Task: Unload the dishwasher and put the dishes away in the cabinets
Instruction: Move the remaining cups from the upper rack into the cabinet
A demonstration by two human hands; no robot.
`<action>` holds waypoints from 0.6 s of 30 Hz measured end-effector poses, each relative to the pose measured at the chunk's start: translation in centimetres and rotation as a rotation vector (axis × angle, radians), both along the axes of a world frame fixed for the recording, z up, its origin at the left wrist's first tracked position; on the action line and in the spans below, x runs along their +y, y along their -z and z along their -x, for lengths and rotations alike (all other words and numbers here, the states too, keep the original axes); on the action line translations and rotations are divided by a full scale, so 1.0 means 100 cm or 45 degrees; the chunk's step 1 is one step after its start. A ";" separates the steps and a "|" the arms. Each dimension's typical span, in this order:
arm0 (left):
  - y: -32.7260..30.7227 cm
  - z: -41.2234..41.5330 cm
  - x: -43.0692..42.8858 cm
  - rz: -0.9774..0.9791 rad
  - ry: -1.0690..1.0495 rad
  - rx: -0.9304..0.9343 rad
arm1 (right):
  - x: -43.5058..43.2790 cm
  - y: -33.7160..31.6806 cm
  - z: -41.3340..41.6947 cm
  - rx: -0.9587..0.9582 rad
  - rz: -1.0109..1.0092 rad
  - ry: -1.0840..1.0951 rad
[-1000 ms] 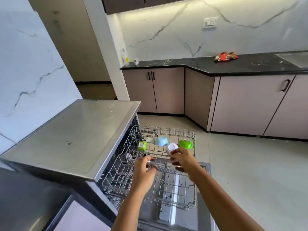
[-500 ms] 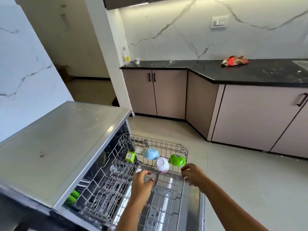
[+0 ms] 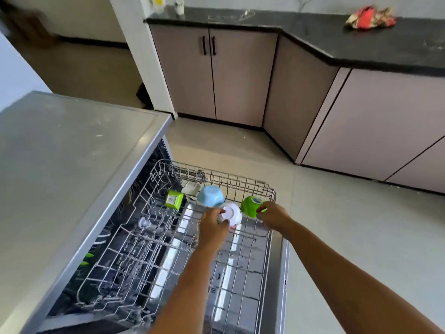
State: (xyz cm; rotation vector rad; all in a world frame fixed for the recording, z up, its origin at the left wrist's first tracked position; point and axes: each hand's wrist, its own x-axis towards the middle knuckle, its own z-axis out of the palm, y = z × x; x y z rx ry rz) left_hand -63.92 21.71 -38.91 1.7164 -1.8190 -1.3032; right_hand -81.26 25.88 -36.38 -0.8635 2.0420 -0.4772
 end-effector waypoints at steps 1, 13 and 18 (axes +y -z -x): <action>0.006 0.001 -0.009 -0.010 0.017 -0.019 | -0.008 0.005 0.001 0.011 0.005 -0.004; 0.083 0.027 -0.065 -0.048 0.149 -0.178 | -0.073 0.086 0.011 0.282 -0.268 -0.075; 0.117 0.040 -0.076 -0.083 0.219 -0.247 | -0.084 0.126 0.016 0.269 -0.350 -0.022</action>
